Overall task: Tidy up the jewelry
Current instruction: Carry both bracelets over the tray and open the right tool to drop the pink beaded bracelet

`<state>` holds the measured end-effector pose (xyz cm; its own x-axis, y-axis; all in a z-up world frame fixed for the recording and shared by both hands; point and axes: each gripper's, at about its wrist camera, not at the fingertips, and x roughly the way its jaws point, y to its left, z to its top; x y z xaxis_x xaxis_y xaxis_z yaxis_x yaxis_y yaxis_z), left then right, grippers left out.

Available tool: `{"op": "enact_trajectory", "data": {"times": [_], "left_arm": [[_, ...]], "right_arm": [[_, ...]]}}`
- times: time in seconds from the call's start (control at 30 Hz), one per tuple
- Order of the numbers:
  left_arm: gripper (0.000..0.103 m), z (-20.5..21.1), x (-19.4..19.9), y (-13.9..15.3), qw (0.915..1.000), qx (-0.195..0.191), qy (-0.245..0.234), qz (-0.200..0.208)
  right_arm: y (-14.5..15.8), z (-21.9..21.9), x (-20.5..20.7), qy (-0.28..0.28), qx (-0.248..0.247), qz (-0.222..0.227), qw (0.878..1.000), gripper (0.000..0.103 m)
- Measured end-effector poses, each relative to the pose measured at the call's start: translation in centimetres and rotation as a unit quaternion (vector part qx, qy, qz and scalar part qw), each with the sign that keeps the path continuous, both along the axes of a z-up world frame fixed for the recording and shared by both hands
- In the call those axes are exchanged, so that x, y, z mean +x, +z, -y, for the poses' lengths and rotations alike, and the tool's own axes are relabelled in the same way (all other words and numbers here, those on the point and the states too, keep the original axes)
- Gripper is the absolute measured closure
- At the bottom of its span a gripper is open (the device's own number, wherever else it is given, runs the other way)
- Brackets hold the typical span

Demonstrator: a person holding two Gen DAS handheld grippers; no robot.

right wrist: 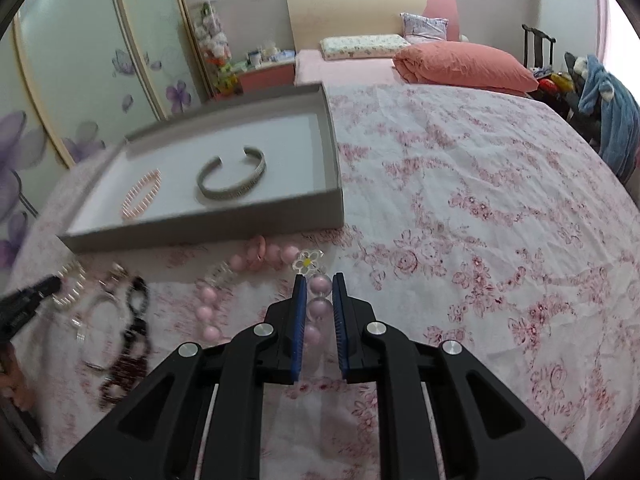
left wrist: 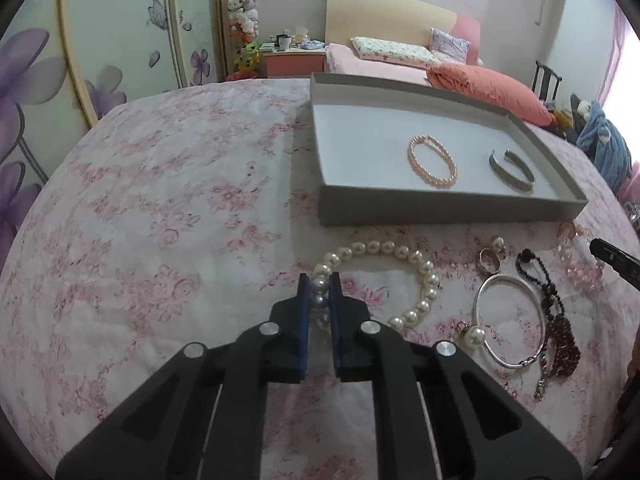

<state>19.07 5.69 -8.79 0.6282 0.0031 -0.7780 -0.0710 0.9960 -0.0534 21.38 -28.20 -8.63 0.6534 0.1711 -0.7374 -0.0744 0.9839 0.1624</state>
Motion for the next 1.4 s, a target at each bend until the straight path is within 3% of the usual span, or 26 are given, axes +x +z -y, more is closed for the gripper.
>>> {"op": "enact_trajectory", "data": {"times": [0.27,0.5,1.4], "left_arm": [[0.093,-0.3,-1.7,2.6,0.9977,-0.047,0.004,0.048],[0.093,1.2,-2.7,4.0,0.9954,-0.058,-0.015,0.075],[0.093,2.5,-4.8,6.1,0.9906,-0.042,-0.014,0.130]], "right_arm": [[3.3,-0.9,-2.1,0.027,0.080,0.051,0.995,0.089],[4.3,-2.4,-3.2,0.051,0.117,0.069,0.989,0.089],[6.3,-5.1,-6.1,0.058,0.075,0.153,0.984,0.089]]}}
